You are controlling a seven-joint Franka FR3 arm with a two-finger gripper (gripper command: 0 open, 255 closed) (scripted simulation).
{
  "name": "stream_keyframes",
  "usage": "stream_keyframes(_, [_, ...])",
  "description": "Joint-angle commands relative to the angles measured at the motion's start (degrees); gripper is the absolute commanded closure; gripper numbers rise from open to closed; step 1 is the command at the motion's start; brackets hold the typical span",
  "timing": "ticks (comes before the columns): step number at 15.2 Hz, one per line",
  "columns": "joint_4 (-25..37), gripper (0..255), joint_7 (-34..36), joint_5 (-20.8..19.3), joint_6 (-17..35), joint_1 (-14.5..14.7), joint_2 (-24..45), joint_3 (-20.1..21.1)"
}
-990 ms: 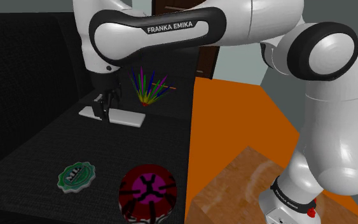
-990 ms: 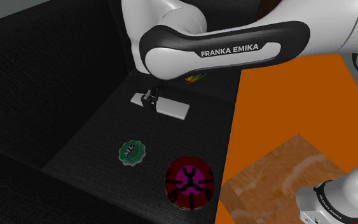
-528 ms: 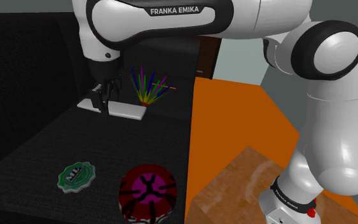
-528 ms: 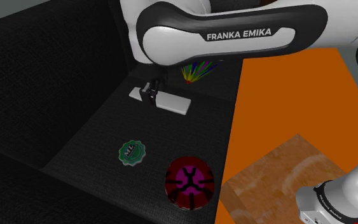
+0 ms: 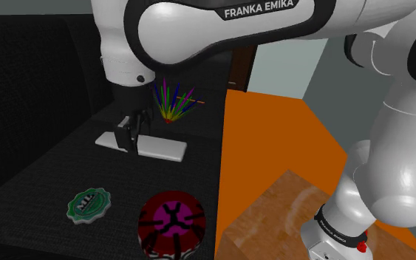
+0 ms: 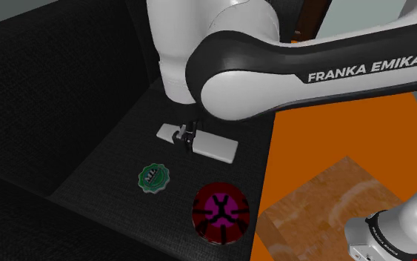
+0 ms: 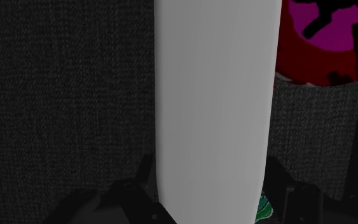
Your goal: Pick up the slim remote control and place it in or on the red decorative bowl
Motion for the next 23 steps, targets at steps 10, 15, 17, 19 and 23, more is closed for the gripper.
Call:
stream_keyframes(10, [-17.02,255,8.19,6.11,2.76,4.59,-15.33,4.94])
stream_keyframes(15, [-20.54,255,9.12,6.40,5.87,5.12,-15.78,5.53])
stream_keyframes(17, [-21.75,255,9.26,6.26,7.39,5.14,-15.44,5.61])
stream_keyframes(19, [-22.92,255,9.41,6.09,8.91,5.17,-15.04,5.69])
stream_keyframes(23, [-25.10,255,9.79,5.64,11.95,5.22,-14.08,5.85])
